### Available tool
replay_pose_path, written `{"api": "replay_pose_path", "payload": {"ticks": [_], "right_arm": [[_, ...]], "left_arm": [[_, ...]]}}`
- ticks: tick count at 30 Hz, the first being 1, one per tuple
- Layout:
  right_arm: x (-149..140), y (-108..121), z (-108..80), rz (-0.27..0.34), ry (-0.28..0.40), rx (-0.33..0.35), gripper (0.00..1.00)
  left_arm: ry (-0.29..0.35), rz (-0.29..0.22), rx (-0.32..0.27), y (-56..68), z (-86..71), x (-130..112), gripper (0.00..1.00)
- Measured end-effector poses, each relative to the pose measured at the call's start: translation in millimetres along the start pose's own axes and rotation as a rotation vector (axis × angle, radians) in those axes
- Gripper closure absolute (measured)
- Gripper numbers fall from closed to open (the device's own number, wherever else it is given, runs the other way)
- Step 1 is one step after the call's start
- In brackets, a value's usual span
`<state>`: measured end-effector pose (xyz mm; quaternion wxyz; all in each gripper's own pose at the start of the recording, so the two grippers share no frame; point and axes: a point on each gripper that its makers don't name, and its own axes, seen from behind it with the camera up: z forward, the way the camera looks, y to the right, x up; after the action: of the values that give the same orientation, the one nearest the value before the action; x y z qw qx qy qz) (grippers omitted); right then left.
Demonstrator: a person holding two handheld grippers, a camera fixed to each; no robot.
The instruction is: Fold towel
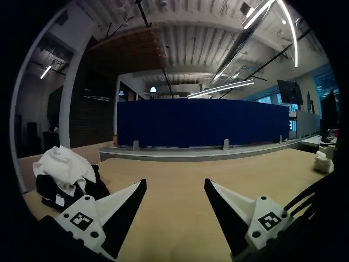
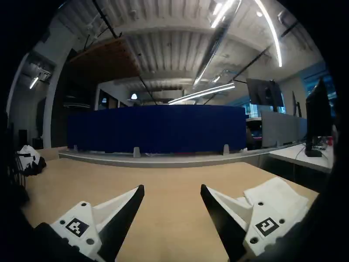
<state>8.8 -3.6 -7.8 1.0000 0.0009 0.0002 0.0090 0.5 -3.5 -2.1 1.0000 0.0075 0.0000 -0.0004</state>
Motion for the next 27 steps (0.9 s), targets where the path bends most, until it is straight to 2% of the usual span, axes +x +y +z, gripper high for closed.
{"api": "replay_pose_path", "payload": {"ticks": [27], "right_arm": [[-6.1,1.8,5.4,-0.017,-0.001,-0.002,0.00]], "left_arm": [[0.000,0.000,0.000,0.0,1.1,-0.5,0.02]]}}
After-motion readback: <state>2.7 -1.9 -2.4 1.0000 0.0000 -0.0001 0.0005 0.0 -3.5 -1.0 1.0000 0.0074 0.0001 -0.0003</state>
